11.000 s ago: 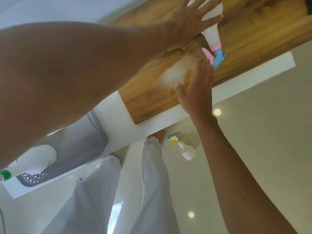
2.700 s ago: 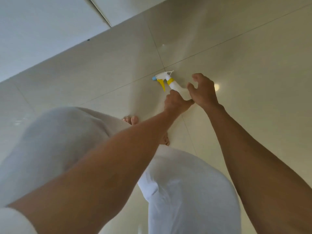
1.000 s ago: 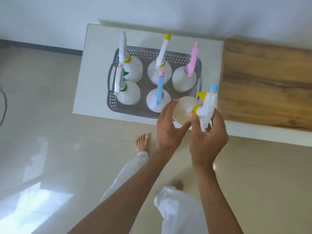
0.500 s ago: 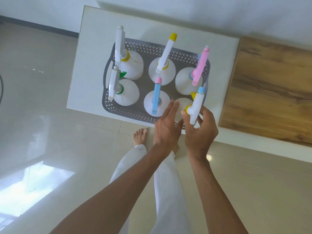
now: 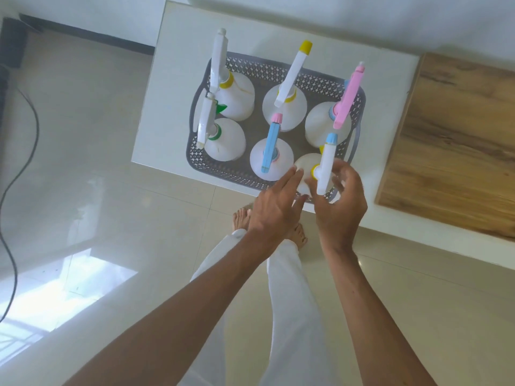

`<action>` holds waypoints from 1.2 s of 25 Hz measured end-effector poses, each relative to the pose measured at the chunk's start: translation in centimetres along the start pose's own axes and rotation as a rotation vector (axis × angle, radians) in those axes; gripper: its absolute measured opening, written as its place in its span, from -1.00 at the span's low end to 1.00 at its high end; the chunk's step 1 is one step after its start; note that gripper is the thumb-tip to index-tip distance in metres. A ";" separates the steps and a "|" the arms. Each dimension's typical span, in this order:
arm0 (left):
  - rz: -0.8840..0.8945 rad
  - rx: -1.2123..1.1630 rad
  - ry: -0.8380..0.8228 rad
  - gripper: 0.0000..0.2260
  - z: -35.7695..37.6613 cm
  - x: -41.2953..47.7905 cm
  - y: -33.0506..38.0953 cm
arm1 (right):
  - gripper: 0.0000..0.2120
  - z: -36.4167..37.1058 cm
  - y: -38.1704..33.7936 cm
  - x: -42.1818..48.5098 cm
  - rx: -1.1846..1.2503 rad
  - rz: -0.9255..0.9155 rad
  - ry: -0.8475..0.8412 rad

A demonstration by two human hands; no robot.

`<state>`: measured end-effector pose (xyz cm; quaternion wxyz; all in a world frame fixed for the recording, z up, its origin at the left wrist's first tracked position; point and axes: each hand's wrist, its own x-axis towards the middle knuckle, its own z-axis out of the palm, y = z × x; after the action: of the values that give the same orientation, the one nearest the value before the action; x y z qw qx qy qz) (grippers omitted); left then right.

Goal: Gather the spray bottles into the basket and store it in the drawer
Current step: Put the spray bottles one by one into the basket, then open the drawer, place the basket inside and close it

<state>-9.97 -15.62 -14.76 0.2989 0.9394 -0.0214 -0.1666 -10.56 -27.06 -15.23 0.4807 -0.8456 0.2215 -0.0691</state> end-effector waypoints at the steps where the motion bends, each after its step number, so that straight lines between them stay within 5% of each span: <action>1: 0.032 -0.032 0.083 -0.59 -0.6 -1.1 -1.0 | -0.46 -0.4 0.1 0.0 0.005 0.006 -0.018; 5: -0.036 -0.072 0.446 -0.58 -5.4 -4.5 -11.8 | -0.31 -2.5 1.6 -1.4 -0.074 -0.043 0.002; 10: -0.742 -0.259 0.389 -0.32 -12.0 -3.2 -28.5 | -0.43 -0.5 2.5 -7.9 -0.267 -0.028 0.175; 14: -0.702 -0.706 0.199 -0.38 -12.3 0.3 -33.5 | -0.54 5.8 1.3 -13.6 -0.312 -0.017 0.127; 21: -0.600 -0.609 0.097 -0.39 -11.9 1.0 -35.9 | -0.31 12.0 0.5 -14.3 -0.528 0.074 -0.213; 30: -0.467 -0.481 0.059 -0.47 -12.3 1.6 -38.0 | -0.22 13.5 3.3 -12.4 -0.724 0.052 -0.334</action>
<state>-6.75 22.15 -27.44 0.4664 0.8257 0.2432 -0.2037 -18.22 -12.46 -23.91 0.1827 -0.9540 0.1717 0.1643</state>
